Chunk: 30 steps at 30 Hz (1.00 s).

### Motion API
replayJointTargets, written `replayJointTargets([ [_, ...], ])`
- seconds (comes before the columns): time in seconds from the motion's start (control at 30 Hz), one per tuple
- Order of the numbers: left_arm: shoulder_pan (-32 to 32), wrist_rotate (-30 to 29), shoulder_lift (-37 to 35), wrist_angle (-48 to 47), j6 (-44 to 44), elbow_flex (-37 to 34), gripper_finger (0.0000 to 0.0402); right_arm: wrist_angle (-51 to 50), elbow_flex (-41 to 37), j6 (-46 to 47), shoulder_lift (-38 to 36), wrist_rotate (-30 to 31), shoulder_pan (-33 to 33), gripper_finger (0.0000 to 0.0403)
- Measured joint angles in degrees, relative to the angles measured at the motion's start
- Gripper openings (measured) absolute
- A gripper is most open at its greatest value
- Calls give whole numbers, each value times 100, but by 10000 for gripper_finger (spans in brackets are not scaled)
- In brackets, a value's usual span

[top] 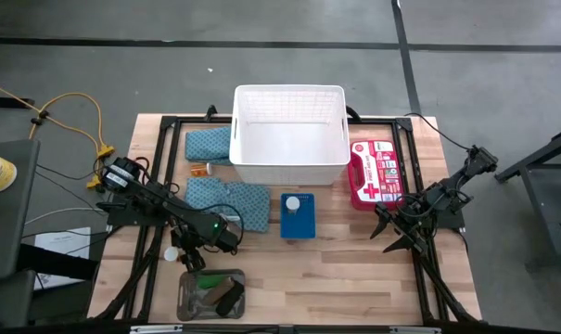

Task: Pick & place medical supplies in basket/bin
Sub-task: Put the bottom orange pill bottle into the blue bin

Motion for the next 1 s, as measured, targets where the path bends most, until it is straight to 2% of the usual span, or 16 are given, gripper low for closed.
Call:
replayJointTargets([
  [0.33,0,158,0,-27,-67,0,210,0,2,0,-2,0,-2,226],
  [0.67,0,172,0,-40,-80,0,165,0,1,0,0,-1,0,226],
  [1.0,6,169,-2,-47,-77,2,163,-1,0,0,0,0,0,226],
])
